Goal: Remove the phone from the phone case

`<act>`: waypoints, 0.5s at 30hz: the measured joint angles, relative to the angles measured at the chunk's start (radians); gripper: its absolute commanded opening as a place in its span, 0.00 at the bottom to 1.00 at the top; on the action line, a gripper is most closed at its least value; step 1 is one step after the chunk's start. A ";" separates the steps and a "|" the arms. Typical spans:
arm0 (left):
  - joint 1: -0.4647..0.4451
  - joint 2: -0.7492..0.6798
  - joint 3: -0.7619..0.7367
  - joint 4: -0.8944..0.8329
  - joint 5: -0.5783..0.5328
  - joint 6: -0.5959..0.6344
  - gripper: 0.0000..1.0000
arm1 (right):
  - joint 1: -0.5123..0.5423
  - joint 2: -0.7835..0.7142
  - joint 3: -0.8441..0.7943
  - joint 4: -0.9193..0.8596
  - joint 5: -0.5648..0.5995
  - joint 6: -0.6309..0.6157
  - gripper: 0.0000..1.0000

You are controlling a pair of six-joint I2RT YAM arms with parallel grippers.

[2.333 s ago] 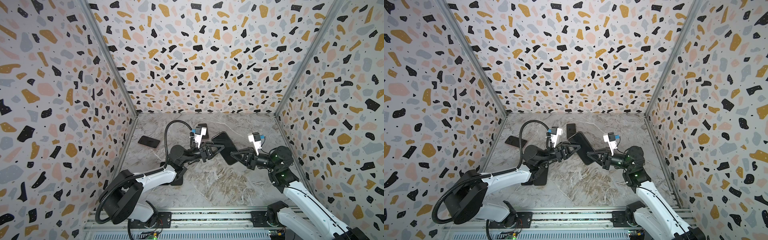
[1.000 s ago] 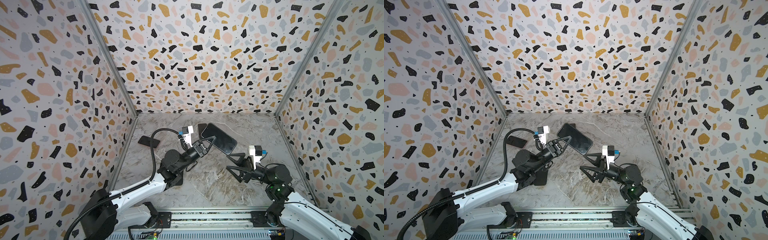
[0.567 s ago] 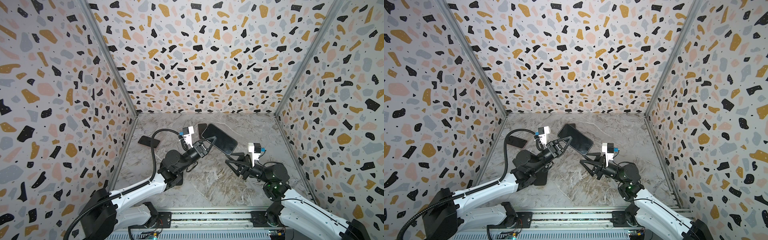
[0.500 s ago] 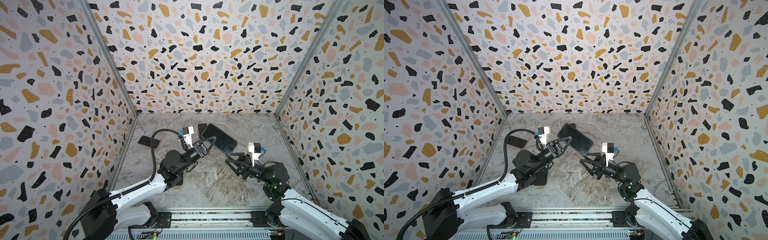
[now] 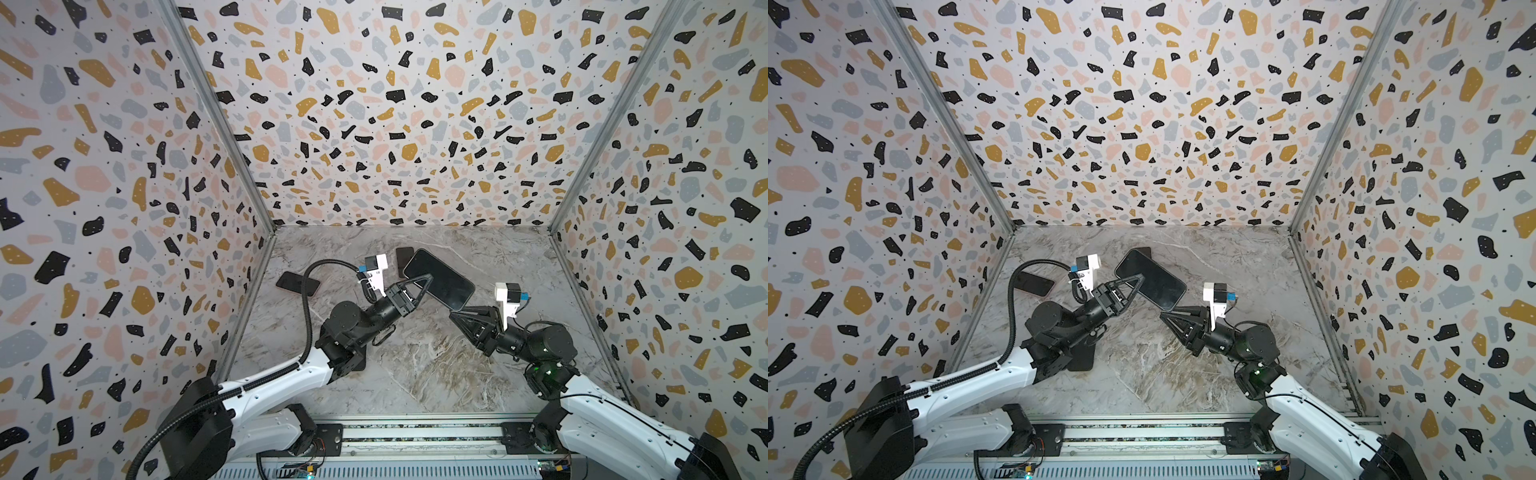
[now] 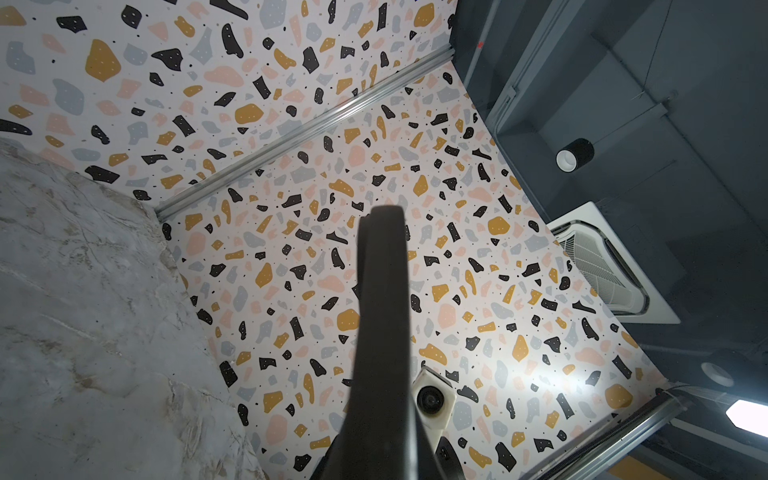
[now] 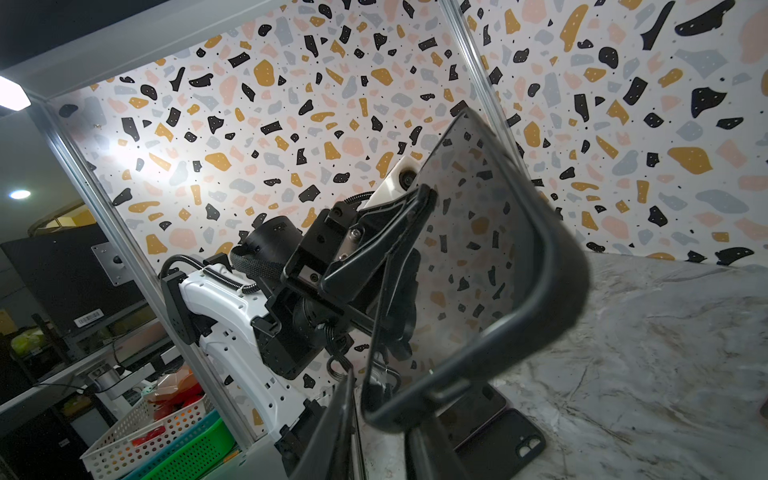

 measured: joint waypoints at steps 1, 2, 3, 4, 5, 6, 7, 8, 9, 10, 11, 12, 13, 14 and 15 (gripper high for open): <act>0.000 0.000 0.000 0.002 -0.002 -0.002 0.00 | 0.000 0.001 0.000 0.000 -0.001 0.001 0.13; 0.000 0.000 0.000 0.005 -0.002 -0.003 0.00 | 0.000 0.001 0.000 0.001 -0.002 0.004 0.11; -0.001 0.000 0.000 0.010 -0.002 -0.005 0.00 | 0.000 0.001 0.001 0.002 -0.004 0.007 0.10; -0.002 0.000 0.000 0.015 -0.002 -0.005 0.00 | 0.000 0.001 0.003 0.002 -0.004 0.005 0.08; -0.003 0.000 0.000 0.018 -0.003 -0.006 0.00 | 0.000 0.001 0.005 0.001 -0.004 0.003 0.07; -0.003 0.000 0.000 0.020 -0.003 -0.006 0.00 | 0.000 0.001 0.006 0.000 -0.004 0.002 0.05; -0.005 0.000 0.000 0.022 -0.003 -0.006 0.00 | 0.000 0.000 0.009 -0.001 -0.004 -0.001 0.04; -0.006 0.000 0.000 0.025 -0.003 -0.006 0.00 | 0.000 0.000 0.012 -0.003 -0.004 -0.003 0.03; -0.006 0.000 0.000 0.027 -0.004 -0.006 0.00 | 0.000 0.001 0.014 -0.006 -0.004 -0.006 0.01; -0.006 0.000 0.000 0.029 -0.005 -0.006 0.00 | 0.000 0.000 0.016 -0.011 -0.004 -0.010 0.00; -0.006 0.000 0.000 0.029 -0.005 -0.006 0.00 | 0.000 0.000 0.018 -0.015 -0.003 -0.016 0.00; -0.006 0.000 0.000 0.029 -0.006 -0.006 0.00 | 0.000 0.000 0.021 -0.023 -0.003 -0.025 0.00; -0.006 0.000 0.000 0.028 -0.008 -0.006 0.00 | 0.000 0.000 0.024 -0.031 -0.003 -0.032 0.00; -0.006 0.000 0.000 0.028 -0.010 -0.006 0.00 | 0.000 0.000 0.027 -0.037 -0.003 -0.041 0.00; -0.006 0.000 0.000 0.029 -0.012 -0.007 0.00 | 0.000 0.000 0.031 -0.045 -0.002 -0.050 0.00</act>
